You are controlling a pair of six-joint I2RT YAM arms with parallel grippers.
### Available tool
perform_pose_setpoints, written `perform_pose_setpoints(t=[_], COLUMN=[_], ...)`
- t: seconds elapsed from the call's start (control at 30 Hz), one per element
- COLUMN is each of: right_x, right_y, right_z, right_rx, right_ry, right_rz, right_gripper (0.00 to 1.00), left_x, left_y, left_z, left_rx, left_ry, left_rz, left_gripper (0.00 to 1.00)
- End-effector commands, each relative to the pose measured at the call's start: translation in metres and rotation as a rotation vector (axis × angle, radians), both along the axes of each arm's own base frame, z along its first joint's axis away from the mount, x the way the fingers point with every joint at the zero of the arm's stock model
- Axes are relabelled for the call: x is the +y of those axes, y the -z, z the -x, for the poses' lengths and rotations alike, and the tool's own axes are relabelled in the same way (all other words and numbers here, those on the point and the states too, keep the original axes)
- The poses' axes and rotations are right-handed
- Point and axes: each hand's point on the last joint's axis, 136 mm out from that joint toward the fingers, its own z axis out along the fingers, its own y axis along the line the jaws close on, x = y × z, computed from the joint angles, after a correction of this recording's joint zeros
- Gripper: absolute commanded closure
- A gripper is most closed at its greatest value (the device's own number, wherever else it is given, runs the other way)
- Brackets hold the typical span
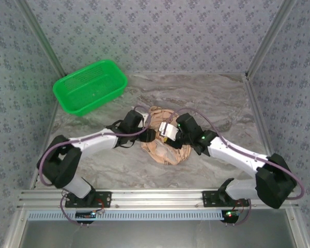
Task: Fold the inside-out t-shirt
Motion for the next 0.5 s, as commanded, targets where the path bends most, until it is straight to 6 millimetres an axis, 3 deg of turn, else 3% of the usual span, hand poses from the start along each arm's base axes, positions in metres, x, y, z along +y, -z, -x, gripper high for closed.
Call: perform_pose_setpoints(t=[0.0, 0.13, 0.17, 0.2, 0.23, 0.27, 0.47], right_x=[0.014, 0.023, 0.024, 0.025, 0.024, 0.024, 0.032], right_y=[0.012, 0.027, 0.03, 0.032, 0.033, 0.031, -0.023], right_z=[0.009, 0.028, 0.029, 0.031, 0.032, 0.031, 0.041], right_rx=[0.092, 0.216, 0.23, 0.234, 0.233, 0.232, 0.172], right_ry=[-0.059, -0.152, -0.161, -0.184, -0.193, -0.2, -0.288], right_rz=[-0.015, -0.002, 0.018, 0.045, 0.063, 0.067, -0.08], right_gripper=[0.64, 0.65, 0.74, 0.93, 1.0, 1.0, 1.0], left_x=[0.002, -0.005, -0.006, -0.005, -0.002, 0.002, 0.017], left_y=[0.008, 0.016, 0.017, 0.018, 0.019, 0.02, 0.016], left_z=[-0.016, -0.011, -0.01, -0.01, -0.01, -0.012, -0.017], left_rx=[0.111, 0.206, 0.225, 0.236, 0.244, 0.249, 0.2], left_ry=[-0.111, -0.143, -0.148, -0.153, -0.165, -0.185, -0.216], left_rz=[-0.019, 0.024, 0.046, 0.057, 0.056, 0.06, 0.069], left_gripper=[0.46, 0.47, 0.47, 0.47, 0.47, 0.47, 0.47])
